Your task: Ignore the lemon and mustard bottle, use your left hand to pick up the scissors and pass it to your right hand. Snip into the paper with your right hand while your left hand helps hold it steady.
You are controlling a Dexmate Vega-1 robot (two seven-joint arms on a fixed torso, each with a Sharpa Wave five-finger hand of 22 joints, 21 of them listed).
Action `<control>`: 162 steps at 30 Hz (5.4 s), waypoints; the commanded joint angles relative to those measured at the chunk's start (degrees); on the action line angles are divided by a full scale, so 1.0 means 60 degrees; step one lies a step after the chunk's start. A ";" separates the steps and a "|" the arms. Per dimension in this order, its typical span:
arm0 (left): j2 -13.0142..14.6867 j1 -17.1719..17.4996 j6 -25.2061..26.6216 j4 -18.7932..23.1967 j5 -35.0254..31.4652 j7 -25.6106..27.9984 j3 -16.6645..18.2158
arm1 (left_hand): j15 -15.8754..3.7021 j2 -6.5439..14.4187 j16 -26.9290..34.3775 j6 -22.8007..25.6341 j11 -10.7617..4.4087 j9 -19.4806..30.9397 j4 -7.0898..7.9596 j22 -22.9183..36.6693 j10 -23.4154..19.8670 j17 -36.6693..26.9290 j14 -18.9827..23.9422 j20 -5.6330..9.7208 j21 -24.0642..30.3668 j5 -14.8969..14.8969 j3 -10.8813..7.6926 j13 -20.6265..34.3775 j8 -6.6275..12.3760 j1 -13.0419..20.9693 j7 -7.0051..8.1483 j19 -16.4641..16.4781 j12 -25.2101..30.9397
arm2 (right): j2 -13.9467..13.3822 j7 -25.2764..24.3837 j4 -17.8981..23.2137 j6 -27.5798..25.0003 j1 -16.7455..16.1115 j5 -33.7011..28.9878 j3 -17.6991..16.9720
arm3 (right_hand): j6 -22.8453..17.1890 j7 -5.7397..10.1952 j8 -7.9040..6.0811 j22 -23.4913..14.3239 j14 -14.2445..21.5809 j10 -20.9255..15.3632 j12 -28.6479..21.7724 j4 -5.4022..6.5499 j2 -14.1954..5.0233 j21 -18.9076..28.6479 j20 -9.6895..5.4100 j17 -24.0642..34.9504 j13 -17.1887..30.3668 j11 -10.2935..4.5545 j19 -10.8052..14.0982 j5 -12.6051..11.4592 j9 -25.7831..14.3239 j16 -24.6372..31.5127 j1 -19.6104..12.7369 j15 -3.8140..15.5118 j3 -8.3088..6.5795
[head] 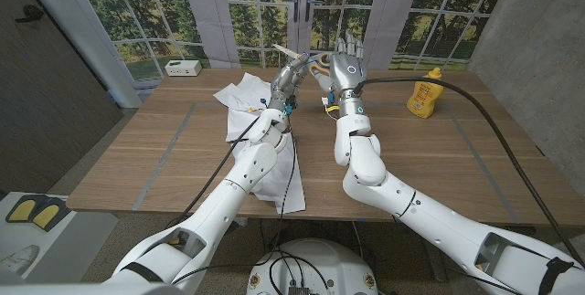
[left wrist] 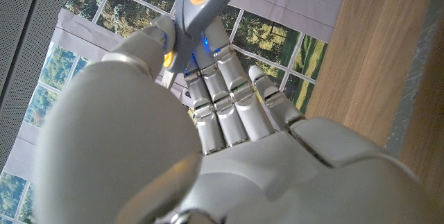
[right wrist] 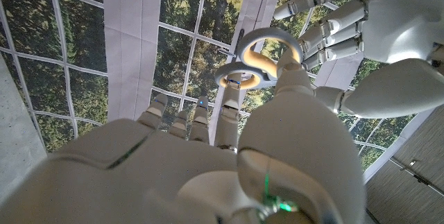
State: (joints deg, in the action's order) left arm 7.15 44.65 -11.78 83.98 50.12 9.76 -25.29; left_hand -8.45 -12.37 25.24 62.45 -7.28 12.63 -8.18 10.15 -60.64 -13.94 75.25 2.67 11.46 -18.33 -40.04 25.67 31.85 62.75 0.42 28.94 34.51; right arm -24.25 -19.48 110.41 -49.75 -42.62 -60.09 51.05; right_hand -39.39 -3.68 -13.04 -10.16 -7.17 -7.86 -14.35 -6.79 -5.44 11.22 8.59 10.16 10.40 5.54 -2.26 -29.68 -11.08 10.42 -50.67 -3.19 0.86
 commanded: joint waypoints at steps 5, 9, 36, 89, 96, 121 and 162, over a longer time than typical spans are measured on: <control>-0.0028 0.0043 -0.0016 -0.0011 0.0032 -0.0023 0.0000 | -0.0865 0.0572 0.0062 0.1205 -0.0520 0.0025 0.0036 0.0027 -0.0477 -0.0029 0.0920 0.1356 0.0003 -0.0020 -0.0082 0.0012 0.0071 0.0494 0.0821 -0.0015 0.0034 | -0.0198 0.0403 0.0121 -0.0326 -0.0074 -0.0587 0.0089 | -0.0110 0.0014 -0.0004 -0.0006 0.0016 0.0013 0.0031 -0.0050 0.0084 0.0010 -0.0005 -0.0005 0.0023 -0.0049 0.0025 -0.0055 -0.0018 -0.0018 -0.0101 0.0053 0.0072; -0.0026 0.0051 -0.0052 -0.0005 0.0035 -0.0049 0.0013 | -0.0864 0.0573 0.0059 0.1182 -0.0520 0.0025 0.0037 0.0027 -0.0478 -0.0023 0.0916 0.1356 0.0004 -0.0018 -0.0082 0.0010 0.0057 0.0494 0.0819 -0.0013 0.0034 | -0.0288 0.0701 0.0126 -0.0311 -0.0034 -0.0804 0.0163 | -0.0130 0.0014 -0.0007 -0.0007 0.0019 0.0010 0.0035 -0.0052 0.0088 0.0009 -0.0007 -0.0005 0.0023 -0.0047 0.0024 -0.0060 -0.0018 -0.0017 -0.0105 0.0064 0.0077; 0.0108 0.0215 0.0023 0.0279 0.0003 -0.0009 -0.0051 | -0.0864 0.0560 0.0081 0.1205 -0.0529 0.0022 0.0028 0.0026 -0.0466 -0.0034 0.0923 0.1352 0.0007 -0.0004 -0.0080 0.0001 0.0029 0.0503 0.0820 -0.0002 0.0026 | -0.0226 0.1660 0.0050 -0.0104 -0.0011 -0.1850 0.0093 | -0.0103 0.0441 0.0054 -0.0009 -0.0074 0.0168 0.0148 -0.0074 0.0091 -0.0042 0.0087 -0.0004 0.0028 -0.0150 -0.0109 -0.0106 -0.0032 -0.0039 -0.0180 0.0071 0.0116; 0.0048 0.0058 -0.0029 -0.0043 0.0056 -0.0360 -0.0081 | -0.0862 0.0534 0.0060 0.1245 -0.0539 0.0028 0.0023 0.0027 -0.0429 -0.0053 0.0899 0.1358 0.0001 -0.0043 -0.0104 0.0004 -0.0033 0.0503 0.0891 -0.0018 0.0015 | 0.0712 0.4763 -0.0742 -0.0150 -0.0019 -0.4819 -0.0397 | -0.1562 0.0367 -0.0176 -0.0016 0.0701 -0.1219 -0.0179 -0.0160 0.0310 0.0083 0.0050 -0.0011 0.0038 -0.0479 0.0140 -0.0227 -0.0020 0.0104 -0.0464 0.0275 0.0316; 0.0072 0.0074 -0.0005 -0.0053 0.0088 -0.0489 -0.0103 | -0.0862 0.0532 0.0066 0.1263 -0.0536 0.0029 0.0023 0.0027 -0.0431 -0.0059 0.0905 0.1358 0.0001 -0.0043 -0.0102 0.0008 -0.0033 0.0503 0.0883 -0.0019 0.0020 | 0.0648 0.4263 -0.0747 0.0081 -0.0100 -0.4376 -0.0579 | -0.1507 0.0816 -0.0119 -0.0017 0.0935 -0.1363 -0.0189 -0.0166 0.0244 0.0091 0.0070 -0.0007 0.0042 -0.0494 0.0247 -0.0226 -0.0067 0.0114 -0.0576 0.0165 0.0288; 0.0098 0.0210 -0.0005 0.0073 0.0132 -0.0457 -0.0080 | -0.0863 0.0549 0.0070 0.1241 -0.0531 0.0032 0.0036 0.0030 -0.0438 -0.0067 0.0906 0.1355 0.0007 -0.0043 -0.0100 0.0017 -0.0080 0.0494 0.0876 -0.0013 0.0034 | 0.0261 0.3041 -0.0235 0.0386 -0.0310 -0.3154 -0.0590 | -0.2623 0.1336 -0.2348 -0.0088 0.4049 -0.5359 -0.1482 -0.0133 -0.0242 0.0438 -0.0494 0.0151 0.0933 -0.2134 0.2110 0.0459 -0.2193 0.0484 -0.1556 0.1980 0.0015; -0.0015 0.0171 -0.0055 -0.0004 0.0201 -0.0584 -0.0141 | -0.0857 0.0632 0.0163 0.1079 -0.0575 0.0048 0.0087 0.0033 -0.0446 -0.0148 0.0936 0.1350 0.0018 0.0014 -0.0094 0.0045 -0.0201 0.0456 0.0778 0.0014 0.0066 | -0.0183 0.2968 0.0001 0.0780 -0.0257 -0.2607 -0.0603 | -0.2633 0.0982 -0.4591 -0.3102 0.7727 -0.5224 -0.6997 -0.0016 0.0044 0.5079 -0.2322 0.6292 0.8150 -0.2346 0.5509 0.0926 -0.3042 0.6924 -0.2850 0.2620 0.0271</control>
State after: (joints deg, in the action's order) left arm 7.53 46.08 -11.88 84.91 50.82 7.36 -26.17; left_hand -8.40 -12.19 25.59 64.41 -8.29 12.67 -8.18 10.28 -61.41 -14.70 75.25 2.67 11.46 -18.26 -40.04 25.75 30.99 62.57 1.33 28.94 34.50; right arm -24.43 -0.13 109.91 -46.48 -43.74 -77.40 47.87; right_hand -54.88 2.36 -40.30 -28.11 38.60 -35.47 -47.95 -6.78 -3.94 41.03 -2.66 47.66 59.15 -5.48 30.54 -23.74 -29.20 51.38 -65.93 3.68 2.28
